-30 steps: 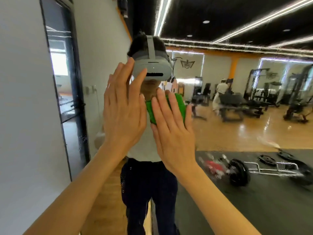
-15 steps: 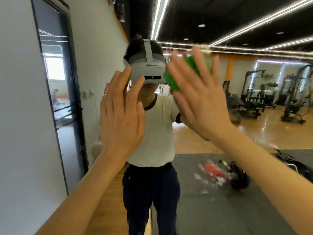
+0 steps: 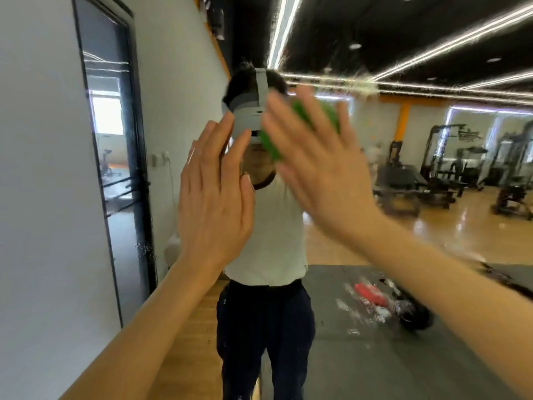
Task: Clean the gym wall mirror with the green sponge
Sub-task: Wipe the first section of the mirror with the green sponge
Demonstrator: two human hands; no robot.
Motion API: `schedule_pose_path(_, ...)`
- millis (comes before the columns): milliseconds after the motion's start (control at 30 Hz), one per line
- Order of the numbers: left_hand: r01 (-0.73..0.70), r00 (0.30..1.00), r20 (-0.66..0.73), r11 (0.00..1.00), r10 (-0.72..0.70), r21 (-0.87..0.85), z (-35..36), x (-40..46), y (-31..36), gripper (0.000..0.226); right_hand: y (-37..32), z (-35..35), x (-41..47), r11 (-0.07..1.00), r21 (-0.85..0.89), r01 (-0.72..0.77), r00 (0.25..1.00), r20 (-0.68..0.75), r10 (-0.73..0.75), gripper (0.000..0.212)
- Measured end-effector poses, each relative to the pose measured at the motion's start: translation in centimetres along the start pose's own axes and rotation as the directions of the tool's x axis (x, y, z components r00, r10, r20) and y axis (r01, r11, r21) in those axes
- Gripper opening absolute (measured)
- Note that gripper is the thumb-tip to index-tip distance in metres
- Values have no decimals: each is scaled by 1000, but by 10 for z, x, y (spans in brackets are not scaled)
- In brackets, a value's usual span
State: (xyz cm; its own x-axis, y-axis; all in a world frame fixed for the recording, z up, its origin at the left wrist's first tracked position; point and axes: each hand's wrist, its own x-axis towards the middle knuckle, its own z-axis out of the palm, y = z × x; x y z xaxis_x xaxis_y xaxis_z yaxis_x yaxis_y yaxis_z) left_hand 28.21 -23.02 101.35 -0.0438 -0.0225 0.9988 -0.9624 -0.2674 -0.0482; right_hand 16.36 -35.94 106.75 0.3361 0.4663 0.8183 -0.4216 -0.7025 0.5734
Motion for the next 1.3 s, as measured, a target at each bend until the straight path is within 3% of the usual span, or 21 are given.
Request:
schedule_pose_path(100, -1, 1000, 0, 1000, 1, 11, -1, 1, 0, 45, -32, -9, -83, 986, 22, 167, 982, 88, -168, 54)
schedule_pose_path(200, -6, 1000, 13, 1000, 6, 14, -1, 0, 0, 46, -11, -16, -89, 970, 11, 242, 961, 137, -241, 63)
schedule_pose_path(233, -9, 1000, 17, 1000, 8, 11, -1, 0, -1, 46, 3, -16, -73, 981, -2, 195, 972, 134, -193, 67)
schedule_pose_path(300, -11, 1000, 14, 1000, 11, 9, 0, 0, -1, 45, 34, -14, -27, 999, -13, -30, 998, 51, 31, 55)
schedule_pose_path(400, -21, 1000, 13, 1000, 21, 16, 1, 1, -2, 46, 52, -11, 15, 958, 55, -280, 956, -73, 284, 49)
schedule_pose_path(467, -32, 999, 28, 999, 31, 23, 0, 1, -2, 47, 34, -11, -6, 966, 58, -253, 965, -52, 256, 49)
schedule_pose_path(600, -57, 998, 35, 998, 56, 35, -2, 1, -3, 45, -18, -18, -114, 1000, -5, -10, 993, 115, 11, 61)
schedule_pose_path(667, -57, 998, 35, 998, 55, 35, -2, 0, -2, 45, -7, -22, -122, 995, -23, 93, 987, 131, -89, 69)
schedule_pose_path(733, -54, 998, 39, 998, 53, 32, -2, 0, -2, 45, 21, -22, -89, 999, -44, 22, 994, 108, -17, 72)
schedule_pose_path(867, -60, 997, 43, 998, 59, 32, -1, 0, -3, 47, 76, -18, -12, 936, 29, -351, 932, -78, 353, 49)
schedule_pose_path(933, -57, 997, 45, 998, 55, 38, -1, 0, -2, 47, 69, -16, -19, 938, 22, -347, 934, -81, 347, 49)
schedule_pose_path(1067, -69, 997, 36, 996, 67, 50, -2, 0, -2, 45, 12, -20, -113, 988, 13, -151, 985, 84, 149, 53)
schedule_pose_path(1167, -73, 997, 40, 996, 72, 45, -2, 0, -2, 43, 20, -27, -136, 1000, 2, 0, 993, 122, 0, 52)
schedule_pose_path(1233, -74, 996, 47, 997, 72, 38, -3, 0, -2, 42, 51, -26, -104, 995, -3, -95, 992, 88, 95, 53)
schedule_pose_path(1300, -73, 996, 49, 997, 71, 40, -3, 1, -3, 41, 85, -24, -60, 952, 38, -303, 953, -18, 303, 49)
